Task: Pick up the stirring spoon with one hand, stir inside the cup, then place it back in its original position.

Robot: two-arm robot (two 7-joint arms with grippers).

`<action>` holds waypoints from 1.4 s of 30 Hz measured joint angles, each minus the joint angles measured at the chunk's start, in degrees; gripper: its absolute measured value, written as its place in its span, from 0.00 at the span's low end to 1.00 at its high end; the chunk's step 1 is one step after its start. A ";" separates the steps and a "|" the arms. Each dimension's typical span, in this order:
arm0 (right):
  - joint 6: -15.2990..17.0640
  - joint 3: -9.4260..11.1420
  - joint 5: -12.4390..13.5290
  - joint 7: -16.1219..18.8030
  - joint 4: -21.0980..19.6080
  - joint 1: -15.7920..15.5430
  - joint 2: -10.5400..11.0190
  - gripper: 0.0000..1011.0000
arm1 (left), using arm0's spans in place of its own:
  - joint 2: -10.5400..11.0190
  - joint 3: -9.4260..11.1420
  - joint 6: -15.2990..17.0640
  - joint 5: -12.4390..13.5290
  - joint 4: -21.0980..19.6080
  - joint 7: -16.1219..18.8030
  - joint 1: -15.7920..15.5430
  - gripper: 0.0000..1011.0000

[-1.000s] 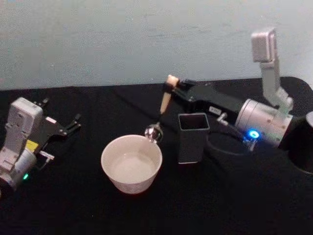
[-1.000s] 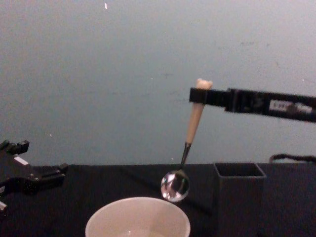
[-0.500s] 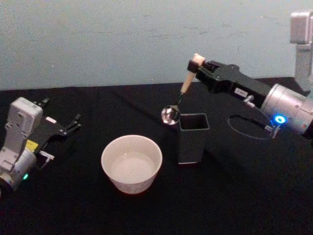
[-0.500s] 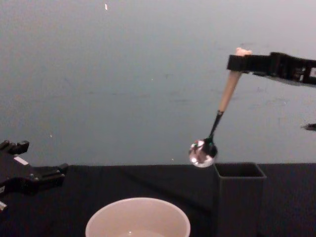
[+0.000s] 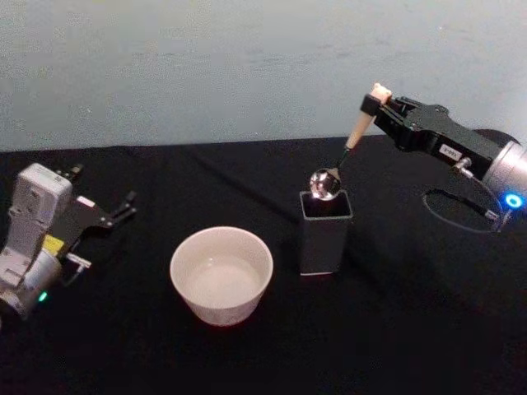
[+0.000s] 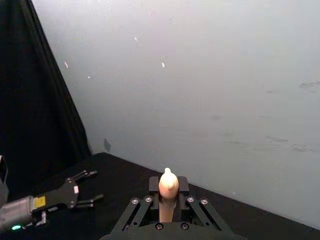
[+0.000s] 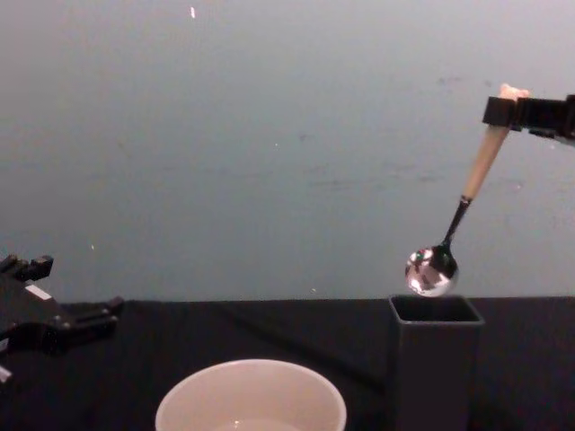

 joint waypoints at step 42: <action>-2.74 -5.26 -8.99 0.91 5.68 -0.85 -1.13 0.21 | 0.00 0.00 0.00 0.00 0.00 0.00 0.00 0.99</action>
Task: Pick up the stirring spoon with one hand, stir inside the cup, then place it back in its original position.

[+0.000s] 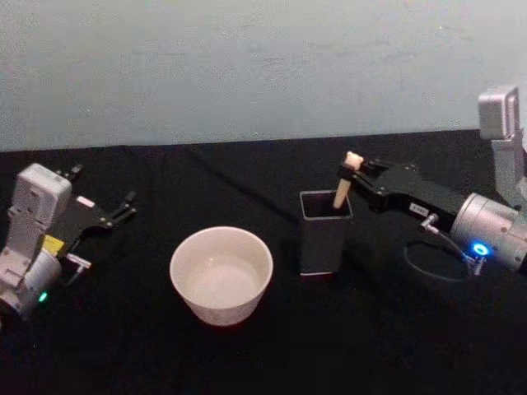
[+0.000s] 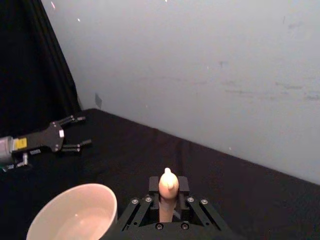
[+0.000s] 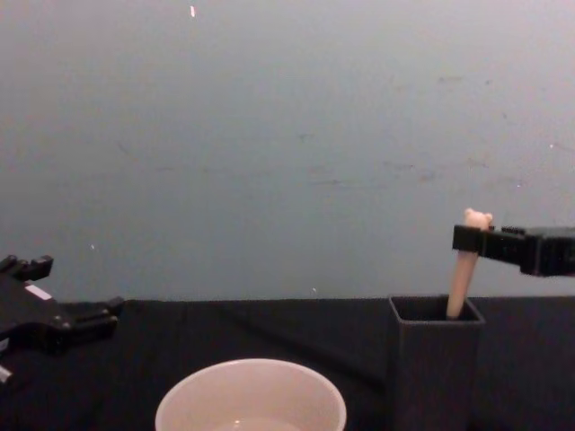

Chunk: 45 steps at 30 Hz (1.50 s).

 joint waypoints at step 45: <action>2.87 -0.96 -3.76 -0.41 3.95 1.13 -2.26 0.21 | 0.00 0.00 0.00 0.00 0.00 0.00 0.00 0.99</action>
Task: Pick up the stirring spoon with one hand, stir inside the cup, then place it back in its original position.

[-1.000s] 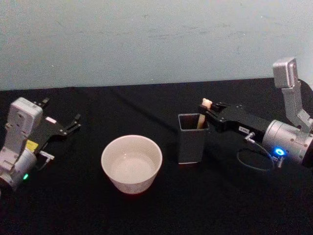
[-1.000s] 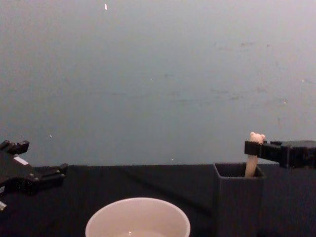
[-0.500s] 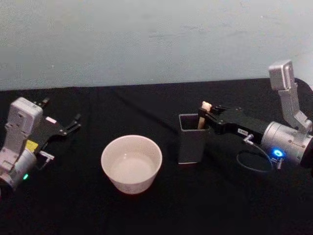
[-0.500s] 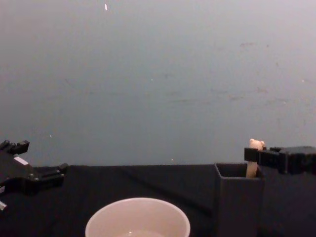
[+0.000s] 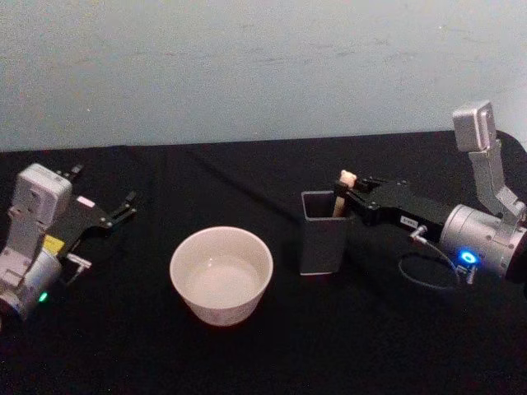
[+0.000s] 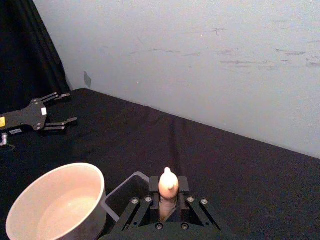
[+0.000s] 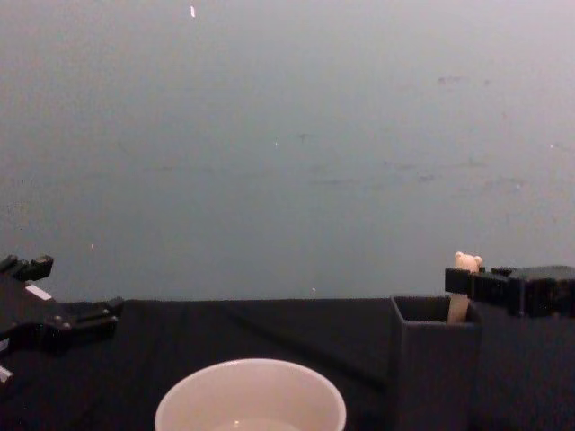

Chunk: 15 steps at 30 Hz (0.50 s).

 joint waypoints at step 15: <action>0.02 -0.02 -0.05 0.05 0.01 -0.01 0.00 0.64 | 0.00 0.00 0.00 0.00 0.00 0.00 0.00 0.99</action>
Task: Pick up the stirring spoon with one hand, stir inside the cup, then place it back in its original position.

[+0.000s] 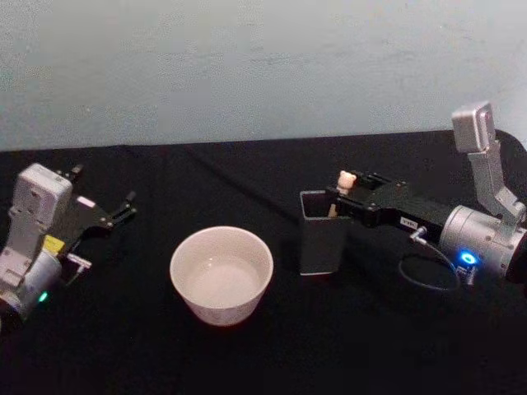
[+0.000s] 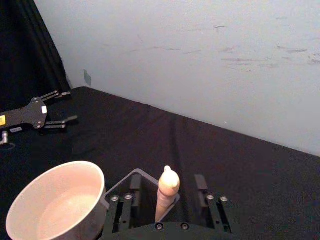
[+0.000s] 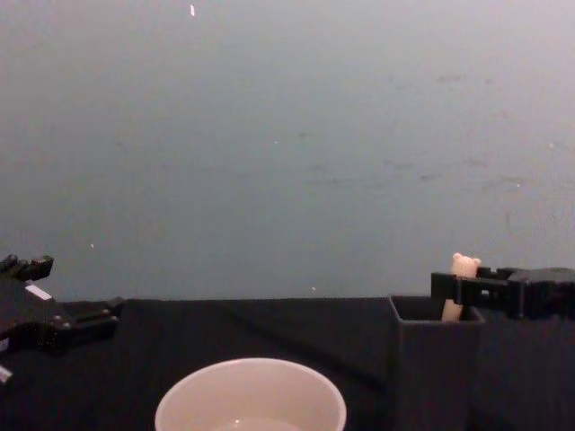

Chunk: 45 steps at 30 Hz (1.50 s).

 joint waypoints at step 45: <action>-14.21 5.81 -21.92 -25.36 3.55 -6.82 -8.86 0.99 | 0.00 0.00 0.00 0.00 0.00 0.00 0.00 0.99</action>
